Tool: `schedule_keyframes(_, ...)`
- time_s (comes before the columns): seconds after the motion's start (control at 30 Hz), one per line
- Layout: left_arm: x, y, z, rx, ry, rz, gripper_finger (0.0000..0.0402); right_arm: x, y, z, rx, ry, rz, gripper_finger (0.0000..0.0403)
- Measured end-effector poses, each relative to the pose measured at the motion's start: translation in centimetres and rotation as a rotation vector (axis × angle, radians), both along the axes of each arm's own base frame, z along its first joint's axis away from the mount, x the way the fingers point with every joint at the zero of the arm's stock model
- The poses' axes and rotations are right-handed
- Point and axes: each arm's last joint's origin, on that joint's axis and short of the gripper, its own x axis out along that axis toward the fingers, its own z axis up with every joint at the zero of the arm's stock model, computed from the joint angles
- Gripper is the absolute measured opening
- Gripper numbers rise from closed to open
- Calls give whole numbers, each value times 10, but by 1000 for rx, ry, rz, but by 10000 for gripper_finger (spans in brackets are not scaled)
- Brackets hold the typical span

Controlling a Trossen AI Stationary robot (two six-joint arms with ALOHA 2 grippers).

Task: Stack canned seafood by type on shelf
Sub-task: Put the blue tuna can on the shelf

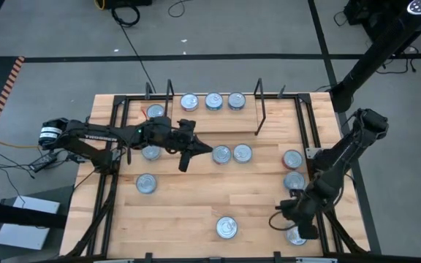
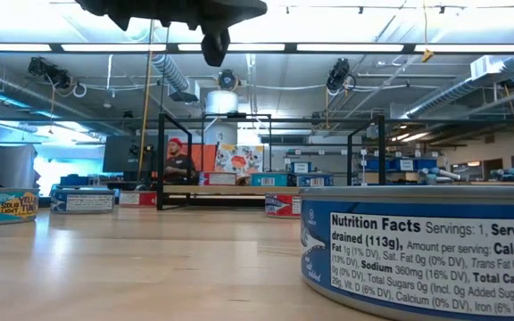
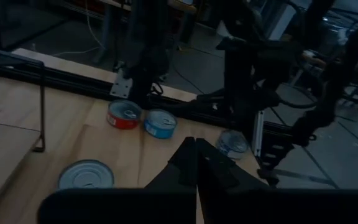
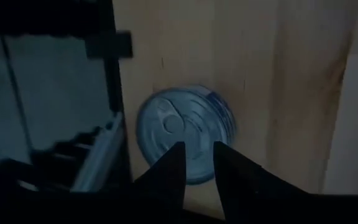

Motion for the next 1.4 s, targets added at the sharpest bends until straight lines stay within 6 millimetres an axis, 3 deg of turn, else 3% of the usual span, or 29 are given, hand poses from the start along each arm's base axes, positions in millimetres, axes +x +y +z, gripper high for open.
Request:
schedule_keyframes(0.2, 0, 1, -1, 0, 14, 30, 1, -4, 2, -6, -74, -54, 64, 93)
schedule_keyframes(0.53, -1, 1, -5, -25, 56, 46, 1, 1, 8, -41, -87, -22, 53, 89)
schedule_keyframes(0.93, -1, 1, -6, -35, 66, 48, 1, 12, 18, -56, -43, -8, 78, 34)
schedule_keyframes(1.03, -1, 1, -6, -48, 68, 51, 1, 16, 14, -53, -31, -8, 62, 8)
schedule_keyframes(1.23, -1, 1, -6, -49, 67, 51, 1, 26, -4, -48, -66, -18, -35, 5)
schedule_keyframes(1.4, -1, 1, -6, -49, 65, 51, 1, 36, -31, -44, -135, 11, -160, 5)
